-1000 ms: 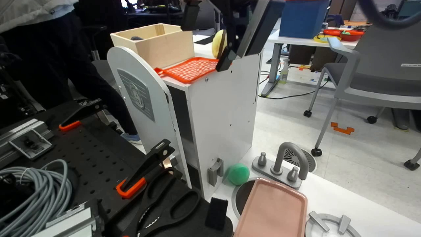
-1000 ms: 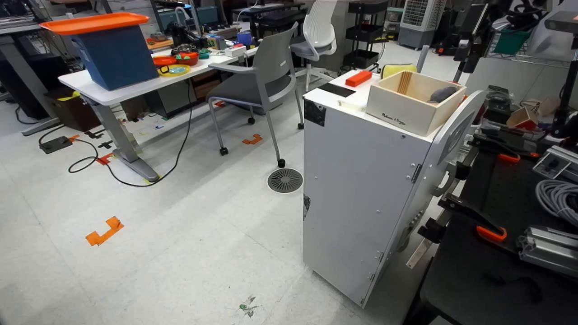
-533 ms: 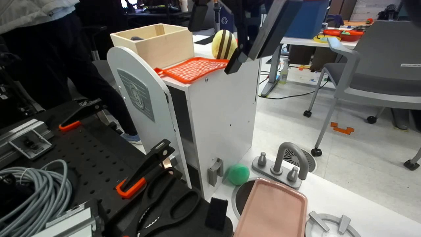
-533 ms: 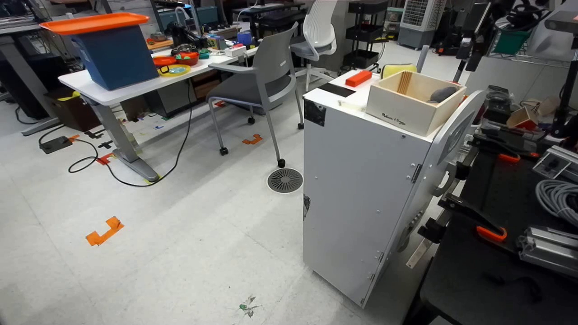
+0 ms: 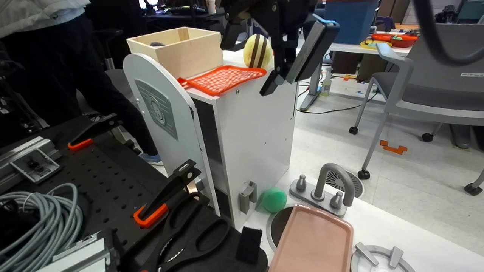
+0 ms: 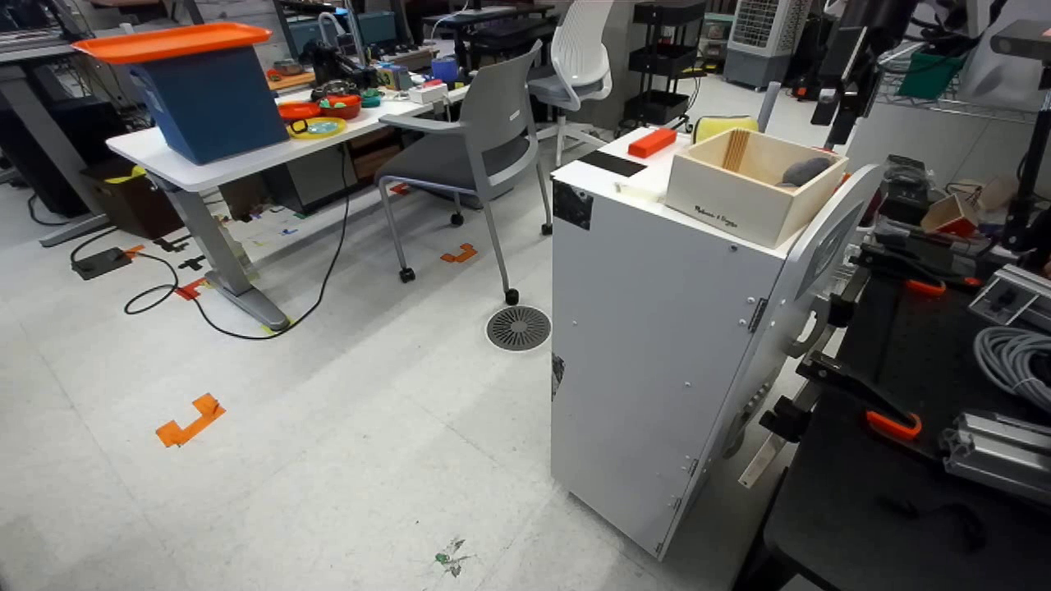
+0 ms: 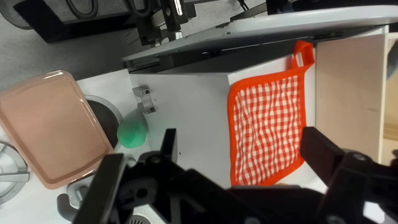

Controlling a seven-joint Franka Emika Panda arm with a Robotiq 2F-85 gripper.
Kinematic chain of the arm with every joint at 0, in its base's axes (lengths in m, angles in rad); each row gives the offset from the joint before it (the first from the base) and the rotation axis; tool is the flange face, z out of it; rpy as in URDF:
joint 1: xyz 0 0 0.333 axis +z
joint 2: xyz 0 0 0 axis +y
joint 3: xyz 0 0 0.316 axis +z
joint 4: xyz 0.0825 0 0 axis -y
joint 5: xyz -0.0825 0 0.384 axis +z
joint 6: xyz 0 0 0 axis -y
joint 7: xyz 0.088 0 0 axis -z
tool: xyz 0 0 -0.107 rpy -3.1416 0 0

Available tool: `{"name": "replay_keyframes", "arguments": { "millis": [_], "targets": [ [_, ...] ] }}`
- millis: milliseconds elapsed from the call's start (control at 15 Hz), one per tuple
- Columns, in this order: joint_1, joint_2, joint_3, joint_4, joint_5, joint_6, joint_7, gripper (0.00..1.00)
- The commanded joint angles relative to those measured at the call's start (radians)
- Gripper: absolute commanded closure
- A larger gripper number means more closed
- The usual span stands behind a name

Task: Put the grey plushy in the box, remove the yellow plushy from the box and put it on top of the cupboard, and then put the oven mitt on the tray

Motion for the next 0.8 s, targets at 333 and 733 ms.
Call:
{"name": "replay_keyframes", "arguments": {
  "millis": [333,733],
  "targets": [
    [-0.014,0.052,0.021,0.053,0.007,-0.028,-0.003,0.07],
    [-0.012,0.057,0.025,0.054,0.001,-0.030,0.002,0.61]
  ]
}}
